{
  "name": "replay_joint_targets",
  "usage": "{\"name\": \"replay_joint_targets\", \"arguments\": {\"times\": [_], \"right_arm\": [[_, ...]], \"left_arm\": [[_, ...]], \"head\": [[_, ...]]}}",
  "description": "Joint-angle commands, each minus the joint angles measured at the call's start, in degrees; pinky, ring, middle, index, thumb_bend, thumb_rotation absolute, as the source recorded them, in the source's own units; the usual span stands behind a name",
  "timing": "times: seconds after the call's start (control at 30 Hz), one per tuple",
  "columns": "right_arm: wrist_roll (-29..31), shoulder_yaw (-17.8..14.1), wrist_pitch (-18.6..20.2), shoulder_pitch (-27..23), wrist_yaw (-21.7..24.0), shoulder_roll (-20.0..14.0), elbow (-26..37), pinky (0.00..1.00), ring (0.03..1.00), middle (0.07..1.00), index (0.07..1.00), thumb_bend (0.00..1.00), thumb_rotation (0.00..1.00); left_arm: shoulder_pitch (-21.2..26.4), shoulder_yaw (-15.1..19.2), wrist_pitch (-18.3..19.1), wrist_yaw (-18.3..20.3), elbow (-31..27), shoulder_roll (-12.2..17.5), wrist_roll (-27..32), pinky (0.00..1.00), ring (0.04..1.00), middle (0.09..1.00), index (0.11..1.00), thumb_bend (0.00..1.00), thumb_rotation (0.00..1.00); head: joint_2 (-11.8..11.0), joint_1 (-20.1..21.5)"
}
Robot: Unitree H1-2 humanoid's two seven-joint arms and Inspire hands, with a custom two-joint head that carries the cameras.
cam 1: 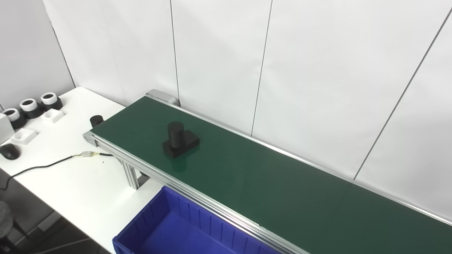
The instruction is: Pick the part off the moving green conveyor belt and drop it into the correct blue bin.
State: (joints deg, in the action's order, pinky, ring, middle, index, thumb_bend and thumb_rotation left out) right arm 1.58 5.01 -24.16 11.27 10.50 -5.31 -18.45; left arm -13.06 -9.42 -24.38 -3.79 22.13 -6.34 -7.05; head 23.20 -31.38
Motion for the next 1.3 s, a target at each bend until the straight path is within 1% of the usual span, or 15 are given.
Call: {"name": "replay_joint_targets", "arguments": {"times": [0.0,0.13,0.2,0.4,0.6,0.8,1.0,1.03,1.07,1.27], "right_arm": [[0.09,-0.27,-2.76,-0.32,0.1,0.59,1.23,0.84,0.885,0.94,0.932,0.56,0.0],[-0.12,-0.26,-2.76,-0.24,0.11,0.64,1.32,0.81,0.879,0.936,0.926,0.55,0.0],[-0.14,-0.34,-2.76,-0.19,0.08,0.7,1.31,0.79,0.864,0.926,0.914,0.58,0.0],[-0.13,-0.52,-2.76,0.0,0.06,0.83,1.32,0.77,0.851,0.911,0.897,0.58,0.0],[0.15,-0.72,-2.76,-0.01,0.22,0.89,1.16,0.75,0.837,0.898,0.895,0.57,0.0],[0.75,-1.11,-2.76,-0.1,0.64,1.27,0.69,0.72,0.823,0.889,0.903,0.54,0.0],[-0.75,-1.06,-2.76,-0.02,-0.67,1.34,0.57,0.69,0.796,0.872,0.899,0.54,0.0],[-1.07,-1.02,-2.76,-0.02,-1.02,1.34,0.57,0.67,0.781,0.86,0.893,0.55,0.0],[-1.24,-0.94,-2.76,-0.08,-1.2,1.37,0.52,0.67,0.778,0.857,0.892,0.55,0.0],[-1.22,-0.6,-2.76,-0.26,-1.42,1.45,0.38,0.66,0.768,0.856,0.885,0.54,0.0]], "left_arm": [[0.42,-1.31,-2.48,-0.54,-1.05,-1.35,0.3,0.68,0.669,0.64,0.673,0.82,0.0],[0.2,-1.31,-2.47,-0.48,-1.04,-1.36,0.49,0.67,0.668,0.646,0.669,0.82,0.0],[-0.01,-1.24,-2.45,-0.21,-1.25,-1.46,0.88,0.68,0.659,0.653,0.67,0.82,0.0],[-0.13,-1.48,-2.48,-0.25,-1.34,-1.34,1.18,0.67,0.649,0.656,0.67,0.82,0.0],[-0.03,-1.69,-2.47,-0.38,-1.3,-1.09,1.07,0.67,0.648,0.65,0.667,0.83,0.0],[0.06,-1.64,-2.46,-0.47,-1.2,-1.0,1.0,0.67,0.655,0.647,0.667,0.83,0.0],[0.19,-1.69,-2.48,-0.12,-0.95,-0.85,1.34,0.67,0.649,0.65,0.666,0.82,0.0],[0.22,-1.7,-2.48,-0.07,-0.92,-0.83,1.39,0.67,0.651,0.649,0.665,0.83,0.0],[0.29,-1.64,-2.48,-0.1,-0.85,-0.79,1.42,0.67,0.651,0.649,0.665,0.83,0.0],[0.35,-1.47,-2.46,-0.07,-1.13,-0.68,1.56,0.68,0.647,0.644,0.663,0.83,0.0]], "head": [[-0.26,0.74],[-0.03,1.34],[0.17,1.54],[0.47,1.65],[0.62,1.18],[0.68,2.23],[0.31,2.85],[0.31,2.85],[0.2,3.78],[0.53,4.71]]}}
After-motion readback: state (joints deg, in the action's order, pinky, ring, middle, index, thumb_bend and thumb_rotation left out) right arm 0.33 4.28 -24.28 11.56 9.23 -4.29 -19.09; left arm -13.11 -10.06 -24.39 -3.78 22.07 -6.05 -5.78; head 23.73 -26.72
